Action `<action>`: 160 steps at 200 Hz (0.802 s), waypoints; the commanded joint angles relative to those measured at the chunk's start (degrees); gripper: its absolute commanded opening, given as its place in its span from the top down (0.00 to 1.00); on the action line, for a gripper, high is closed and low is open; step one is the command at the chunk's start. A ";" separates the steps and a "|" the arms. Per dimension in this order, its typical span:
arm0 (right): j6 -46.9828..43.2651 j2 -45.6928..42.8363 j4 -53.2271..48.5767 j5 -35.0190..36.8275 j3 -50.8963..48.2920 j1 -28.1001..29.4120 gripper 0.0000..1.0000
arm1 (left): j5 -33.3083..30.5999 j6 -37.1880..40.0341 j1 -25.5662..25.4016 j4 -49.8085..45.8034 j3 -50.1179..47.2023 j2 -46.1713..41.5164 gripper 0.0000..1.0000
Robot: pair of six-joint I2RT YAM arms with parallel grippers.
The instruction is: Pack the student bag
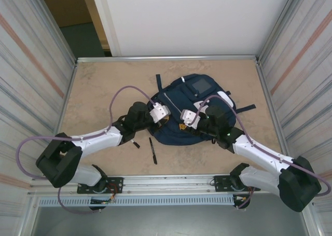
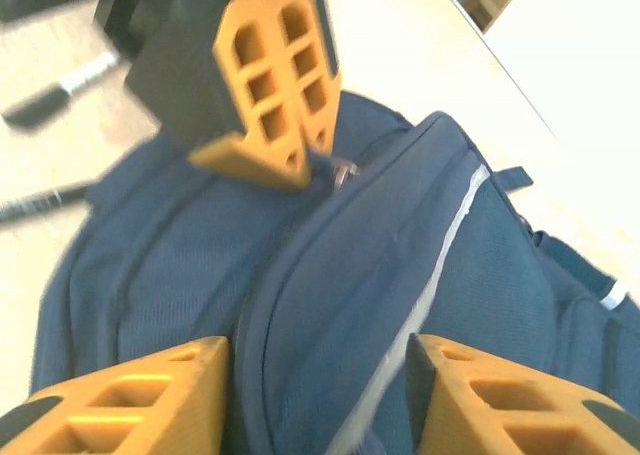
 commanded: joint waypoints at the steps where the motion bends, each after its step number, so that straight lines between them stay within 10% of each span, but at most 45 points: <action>1: 7.45 -0.89 5.85 -0.87 -1.37 0.66 0.45 | 6.32 -4.01 -1.77 5.52 3.77 0.43 1.00; 38: 6.43 2.03 4.95 5.09 -0.92 1.90 0.49 | 5.37 -4.67 -3.73 5.53 7.04 3.70 1.00; 61: 2.83 2.23 5.08 11.17 -2.48 1.29 0.84 | -0.15 -2.24 -4.04 3.74 7.07 3.14 1.00; 82: 2.18 -1.49 -0.05 6.64 -1.41 -1.95 0.97 | -6.42 -2.06 -2.50 3.58 4.48 1.88 1.00; 160: -2.53 -4.01 -1.63 -4.98 -0.28 -11.49 1.00 | -8.40 -3.15 8.97 -8.39 1.54 -5.23 1.00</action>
